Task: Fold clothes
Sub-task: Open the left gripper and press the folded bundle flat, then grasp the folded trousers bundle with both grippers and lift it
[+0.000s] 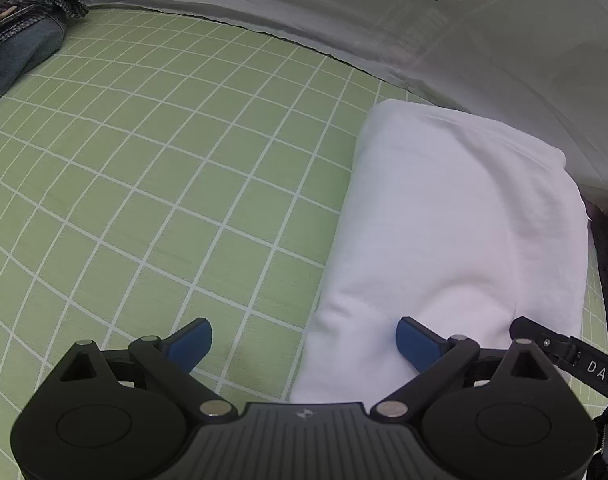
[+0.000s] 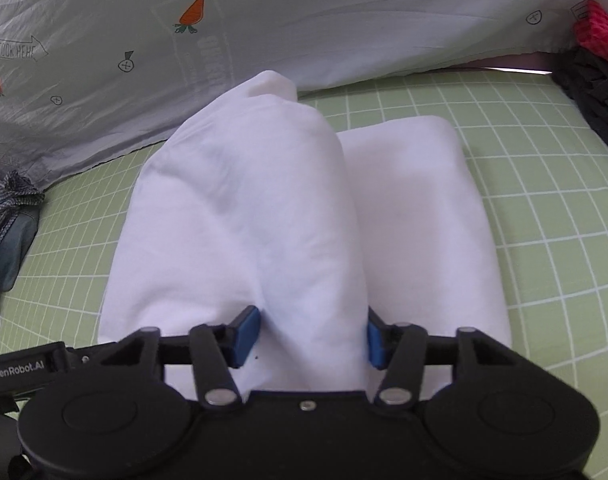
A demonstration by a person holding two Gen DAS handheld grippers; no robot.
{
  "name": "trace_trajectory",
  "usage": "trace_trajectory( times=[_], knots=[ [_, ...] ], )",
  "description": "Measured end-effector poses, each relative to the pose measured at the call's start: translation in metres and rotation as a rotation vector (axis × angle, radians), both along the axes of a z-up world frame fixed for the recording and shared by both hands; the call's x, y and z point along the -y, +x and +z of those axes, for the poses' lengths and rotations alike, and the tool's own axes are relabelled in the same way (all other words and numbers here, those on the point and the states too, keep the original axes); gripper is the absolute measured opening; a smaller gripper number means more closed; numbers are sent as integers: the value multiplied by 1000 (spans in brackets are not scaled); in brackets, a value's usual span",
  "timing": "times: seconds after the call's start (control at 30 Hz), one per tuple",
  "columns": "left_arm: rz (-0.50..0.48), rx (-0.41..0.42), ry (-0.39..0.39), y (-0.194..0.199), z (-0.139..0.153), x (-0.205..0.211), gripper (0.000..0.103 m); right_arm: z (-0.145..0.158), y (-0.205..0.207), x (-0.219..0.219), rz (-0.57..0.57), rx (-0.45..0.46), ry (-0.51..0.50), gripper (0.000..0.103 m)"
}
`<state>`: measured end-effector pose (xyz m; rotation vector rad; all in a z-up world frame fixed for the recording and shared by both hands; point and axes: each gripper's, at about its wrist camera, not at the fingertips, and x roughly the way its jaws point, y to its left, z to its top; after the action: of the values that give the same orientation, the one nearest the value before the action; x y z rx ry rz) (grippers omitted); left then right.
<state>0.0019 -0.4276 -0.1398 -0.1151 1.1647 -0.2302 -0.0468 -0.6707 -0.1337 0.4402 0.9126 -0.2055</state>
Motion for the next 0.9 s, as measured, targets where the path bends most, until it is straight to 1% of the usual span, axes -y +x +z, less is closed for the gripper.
trace_trajectory(
  times=[0.03, 0.07, 0.1, 0.17, 0.3, 0.43, 0.47, 0.5, 0.53, 0.57, 0.63, 0.67, 0.7, 0.73, 0.77, 0.8, 0.9],
  knots=[
    [-7, 6, 10, 0, 1, 2, 98, 5, -5, 2, -3, 21, 8, 24],
    [-14, 12, 21, 0, 2, 5, 98, 10, -9, 4, -6, 42, 16, 18],
    [-25, 19, 30, 0, 4, 7, 98, 15, -14, 7, -9, 62, 25, 15],
    [-61, 33, 26, -2, 10, 12, 98, 25, -23, 11, -15, 104, 41, 12],
    [-126, 54, -2, -6, 18, 24, 98, 45, -41, 20, -28, 183, 64, 11],
    [-183, 60, -16, -9, 18, 36, 98, 51, -61, 49, -114, 183, 32, 11],
    [-197, 62, -19, -10, 18, 39, 98, 47, -63, 58, -135, 156, 18, 14],
    [-211, 63, -22, -11, 17, 43, 98, 37, -64, 67, -173, 110, 2, 18],
    [-218, 52, -21, -12, 14, 45, 98, 28, -66, 73, -206, 77, 6, 26],
    [-219, 36, -23, -13, 10, 45, 98, 20, -69, 78, -228, 53, 24, 36],
    [-214, 16, -43, -13, 5, 44, 98, 5, -75, 87, -270, 5, 59, 44],
    [-211, 7, -55, -13, 2, 42, 98, 0, -79, 90, -277, 4, 86, 53],
    [-210, -2, -68, -12, 0, 41, 98, -4, -81, 91, -271, 13, 115, 58],
    [-209, -12, -82, -11, -2, 41, 98, -6, -81, 91, -263, 16, 133, 71],
    [-207, -21, -96, -9, -5, 41, 98, -9, -80, 91, -247, 13, 147, 77],
    [-205, -31, -111, -7, -7, 41, 98, -12, -77, 90, -226, 9, 161, 79],
    [-207, -55, -149, -2, -14, 42, 98, -21, -68, 89, -189, 6, 206, 80]
  ],
)
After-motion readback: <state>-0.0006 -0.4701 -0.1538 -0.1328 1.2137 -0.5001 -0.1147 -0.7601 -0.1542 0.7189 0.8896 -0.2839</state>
